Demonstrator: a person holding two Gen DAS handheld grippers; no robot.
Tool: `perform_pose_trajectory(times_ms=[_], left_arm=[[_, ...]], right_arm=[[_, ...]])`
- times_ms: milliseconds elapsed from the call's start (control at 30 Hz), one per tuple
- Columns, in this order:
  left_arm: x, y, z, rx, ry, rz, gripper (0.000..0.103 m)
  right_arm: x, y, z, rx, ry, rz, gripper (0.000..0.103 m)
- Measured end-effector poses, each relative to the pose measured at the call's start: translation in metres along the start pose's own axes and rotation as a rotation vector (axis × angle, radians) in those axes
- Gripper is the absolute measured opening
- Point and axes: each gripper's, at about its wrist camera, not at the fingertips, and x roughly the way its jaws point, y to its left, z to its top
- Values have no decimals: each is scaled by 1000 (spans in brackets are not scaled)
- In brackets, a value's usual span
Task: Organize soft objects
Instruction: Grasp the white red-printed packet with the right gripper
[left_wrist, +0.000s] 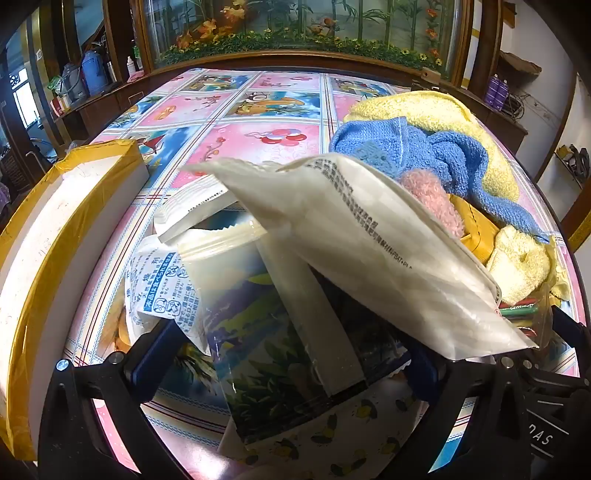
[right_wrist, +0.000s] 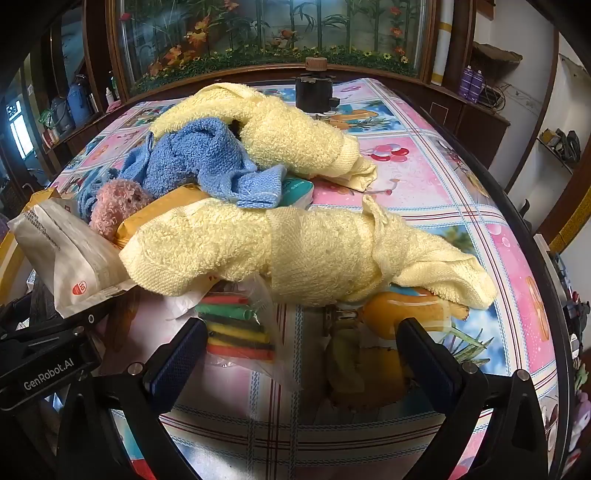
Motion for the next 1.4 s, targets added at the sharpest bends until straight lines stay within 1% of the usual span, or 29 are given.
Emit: perform_pose_trajectory(times_ms=[133,233,367,433,500,567,733,900,933,967,1033,1067,1100,1133,1167,1200,1233,1267,1300,1333,1367,1400], left_arm=[[-1,-1,-2,-2,0,5,103],[-4,-2,-7,13,1,-8,103],[-7,2,-8,48,42,-36,103],[-12,2,-13,59,65,-41,103],[-14,2,-15,81,74,-55,103],[-18,1,-20,103,66,-67,103],[-18,0,-20,93,69,-62,103],[-18,1,-19,77,55,-59,103],[-19,4,-19,63,53,-65,103],[-22,9,-18,40,43,-88,103],[-39,25,-19,-27,-19,-134,103],[-50,31,-19,-42,-60,-153,103],[-65,38,-18,-47,-113,-164,103],[-85,48,-17,-54,-188,-159,103],[-101,55,-15,-66,-248,-154,103],[-121,66,-15,-87,-327,-148,103],[-142,80,-16,-110,-414,-138,103],[-158,91,-17,-124,-476,-120,103],[-170,102,-18,-135,-527,-94,103],[-179,114,-19,-147,-560,-70,103],[-182,124,-16,-163,-559,-49,103],[-181,134,-13,-184,-537,-27,103]], right_arm=[[0,0,0,0,1,0,103],[0,0,0,0,1,0,103],[0,-1,1,-6,2,7,103],[0,-3,2,-19,21,24,103],[1,-5,5,-1,51,12,103],[0,-6,5,16,75,-1,103],[0,-5,4,7,75,-10,103],[-3,-1,1,-1,68,-14,103],[-3,-1,1,-4,67,-10,103],[-3,-1,0,-6,67,-6,103],[-5,-1,-2,-10,66,-2,103],[-6,0,-3,-12,64,-3,103],[-7,0,-3,-14,63,-3,103],[-8,1,-4,-18,60,-1,103],[-11,1,-6,-22,49,2,103],[-17,3,-7,-26,23,-1,102],[-25,3,-9,-29,-20,-8,102],[-35,4,-12,-30,-74,-19,102],[-50,5,-16,-27,-152,-33,101],[-65,6,-20,-25,-229,-33,101],[-80,7,-25,-28,-317,-25,103],[-89,7,-29,-35,-380,-7,103]])
